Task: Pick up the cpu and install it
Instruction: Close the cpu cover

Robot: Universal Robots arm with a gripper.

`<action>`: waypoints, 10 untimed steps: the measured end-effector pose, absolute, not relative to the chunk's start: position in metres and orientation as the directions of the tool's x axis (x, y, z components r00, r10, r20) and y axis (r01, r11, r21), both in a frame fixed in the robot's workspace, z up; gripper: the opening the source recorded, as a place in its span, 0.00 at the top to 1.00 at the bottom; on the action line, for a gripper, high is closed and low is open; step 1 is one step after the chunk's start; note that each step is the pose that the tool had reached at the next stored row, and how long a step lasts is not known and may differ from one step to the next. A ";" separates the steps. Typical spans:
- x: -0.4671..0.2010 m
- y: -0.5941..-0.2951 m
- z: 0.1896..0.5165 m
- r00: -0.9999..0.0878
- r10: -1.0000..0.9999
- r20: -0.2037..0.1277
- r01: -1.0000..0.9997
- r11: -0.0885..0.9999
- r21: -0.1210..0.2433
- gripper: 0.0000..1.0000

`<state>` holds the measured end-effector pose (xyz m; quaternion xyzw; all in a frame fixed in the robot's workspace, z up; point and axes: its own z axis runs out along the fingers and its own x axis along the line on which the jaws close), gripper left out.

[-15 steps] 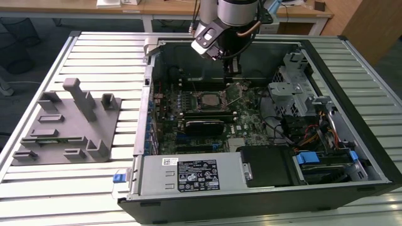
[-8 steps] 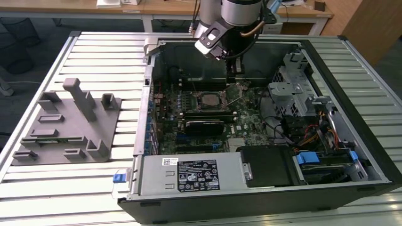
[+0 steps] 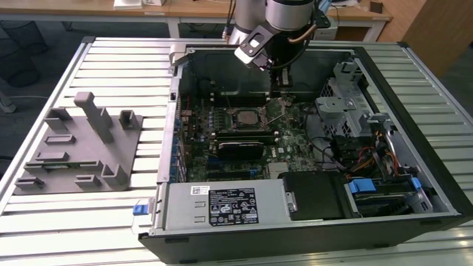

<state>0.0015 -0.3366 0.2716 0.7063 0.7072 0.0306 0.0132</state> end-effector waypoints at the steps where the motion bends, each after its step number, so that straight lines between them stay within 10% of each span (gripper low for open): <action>1: 0.003 -0.337 0.272 -0.002 1.000 0.025 0.998 0.001 0.062 0.89; 10: 0.012 -0.336 0.271 -0.002 1.000 0.025 0.998 0.000 0.062 0.89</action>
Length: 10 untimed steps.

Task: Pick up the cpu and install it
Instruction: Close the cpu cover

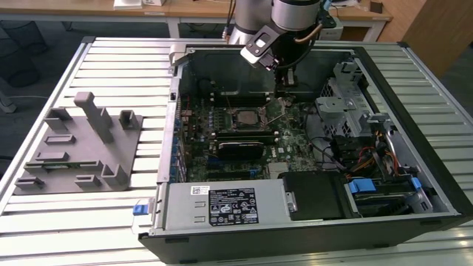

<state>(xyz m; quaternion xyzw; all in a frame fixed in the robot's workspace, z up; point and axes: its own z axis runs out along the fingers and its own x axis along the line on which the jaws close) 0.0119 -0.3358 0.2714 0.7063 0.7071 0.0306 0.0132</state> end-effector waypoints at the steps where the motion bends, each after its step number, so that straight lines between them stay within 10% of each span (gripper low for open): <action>1: 0.012 -0.336 0.271 -0.002 1.000 0.025 0.998 0.000 0.062 0.89; 10: 0.014 -0.336 0.271 -0.002 1.000 0.024 0.998 0.000 0.062 0.89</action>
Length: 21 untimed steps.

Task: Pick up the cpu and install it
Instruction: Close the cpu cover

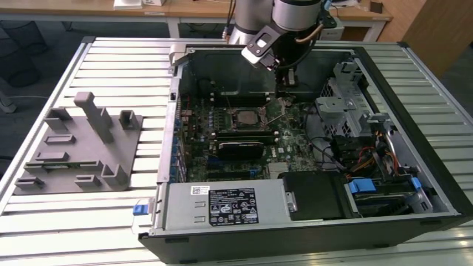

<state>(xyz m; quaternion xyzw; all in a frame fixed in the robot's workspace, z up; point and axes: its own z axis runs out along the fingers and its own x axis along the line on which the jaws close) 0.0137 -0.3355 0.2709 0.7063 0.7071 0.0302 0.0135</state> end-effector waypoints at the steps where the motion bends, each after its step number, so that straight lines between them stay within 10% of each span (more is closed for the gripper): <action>1: 0.014 -0.335 0.271 -0.002 1.000 0.022 0.998 0.000 0.062 0.89; 21: 0.049 -0.330 0.259 -0.002 1.000 -0.028 0.999 0.003 0.044 0.89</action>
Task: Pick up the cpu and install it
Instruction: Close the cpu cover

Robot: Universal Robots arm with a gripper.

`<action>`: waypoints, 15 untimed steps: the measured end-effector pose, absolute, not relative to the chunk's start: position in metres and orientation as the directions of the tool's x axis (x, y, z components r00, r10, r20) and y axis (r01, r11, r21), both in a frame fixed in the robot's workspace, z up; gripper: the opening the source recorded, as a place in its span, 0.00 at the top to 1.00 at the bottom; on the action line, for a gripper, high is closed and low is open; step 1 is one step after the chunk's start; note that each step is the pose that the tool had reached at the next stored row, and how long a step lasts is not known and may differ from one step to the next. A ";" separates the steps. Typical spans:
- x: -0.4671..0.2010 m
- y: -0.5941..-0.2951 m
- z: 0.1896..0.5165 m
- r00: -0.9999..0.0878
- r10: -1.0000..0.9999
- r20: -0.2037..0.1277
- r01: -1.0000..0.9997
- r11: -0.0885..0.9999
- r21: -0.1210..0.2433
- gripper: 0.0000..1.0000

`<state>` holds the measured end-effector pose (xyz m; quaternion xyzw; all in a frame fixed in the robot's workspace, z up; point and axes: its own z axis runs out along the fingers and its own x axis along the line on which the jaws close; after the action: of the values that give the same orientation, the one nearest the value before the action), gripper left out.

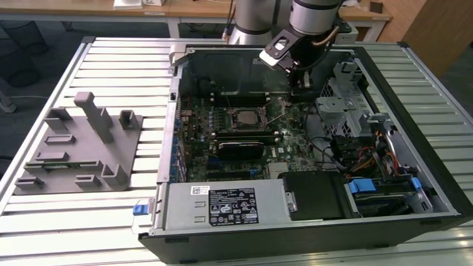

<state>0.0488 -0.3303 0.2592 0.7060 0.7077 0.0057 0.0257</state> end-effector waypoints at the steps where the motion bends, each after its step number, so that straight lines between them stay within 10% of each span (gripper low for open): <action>1: 0.050 -0.330 0.258 -0.002 1.000 -0.031 0.999 0.003 0.044 0.89; 15: 0.057 -0.329 0.241 -0.002 0.998 -0.056 0.999 0.004 0.032 0.89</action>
<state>0.0575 -0.3287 0.2407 0.7056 0.7079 -0.0084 0.0313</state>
